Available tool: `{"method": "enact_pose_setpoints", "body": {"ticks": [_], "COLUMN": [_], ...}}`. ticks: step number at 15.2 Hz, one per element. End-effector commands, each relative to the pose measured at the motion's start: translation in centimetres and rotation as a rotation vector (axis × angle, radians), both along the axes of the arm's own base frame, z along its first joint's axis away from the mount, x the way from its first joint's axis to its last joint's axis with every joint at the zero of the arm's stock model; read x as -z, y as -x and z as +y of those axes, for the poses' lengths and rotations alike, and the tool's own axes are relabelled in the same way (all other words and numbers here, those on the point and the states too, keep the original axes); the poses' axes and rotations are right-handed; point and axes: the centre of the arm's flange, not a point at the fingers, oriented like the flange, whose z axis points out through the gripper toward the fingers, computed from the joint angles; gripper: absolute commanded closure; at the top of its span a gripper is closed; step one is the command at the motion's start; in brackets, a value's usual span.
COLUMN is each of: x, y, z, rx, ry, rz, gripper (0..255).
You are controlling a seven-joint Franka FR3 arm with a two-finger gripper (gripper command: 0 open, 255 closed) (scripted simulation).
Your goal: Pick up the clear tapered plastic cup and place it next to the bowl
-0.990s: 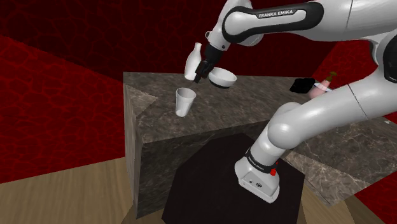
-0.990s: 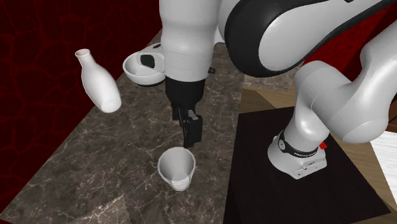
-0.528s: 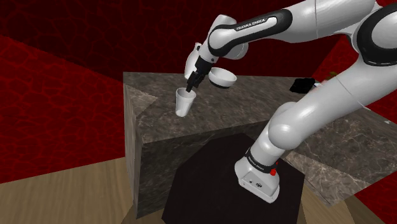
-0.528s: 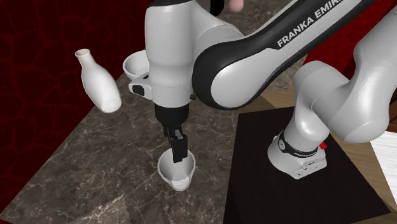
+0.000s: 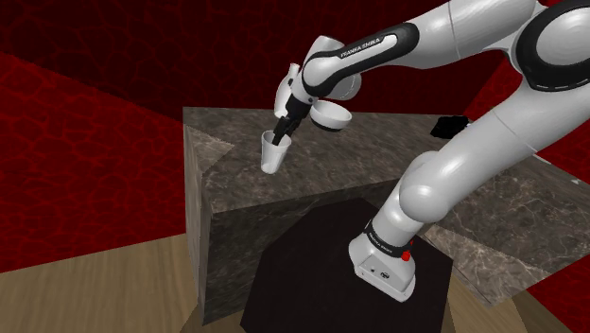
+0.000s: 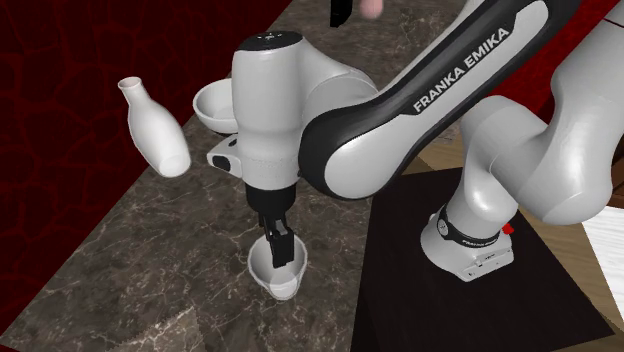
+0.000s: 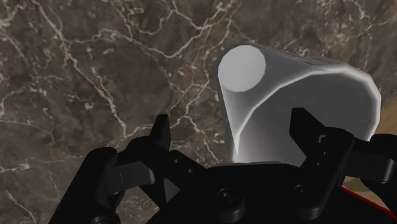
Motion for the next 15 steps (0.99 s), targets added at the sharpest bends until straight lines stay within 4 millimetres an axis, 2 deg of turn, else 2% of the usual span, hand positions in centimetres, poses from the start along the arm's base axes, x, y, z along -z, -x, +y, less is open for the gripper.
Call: {"method": "enact_pose_setpoints", "body": {"ticks": [1,5,6,15], "x": [0.08,0.07,0.07,0.08], "y": [-0.02,-0.02,-0.02,-0.02], "z": [0.02,0.02,0.02,0.02], "rx": [0.0,0.0,0.0,0.0], "ry": [0.0,0.0,0.0,0.0], "rz": [0.0,0.0,0.0,0.0], "gripper": [0,0,255,255]}}
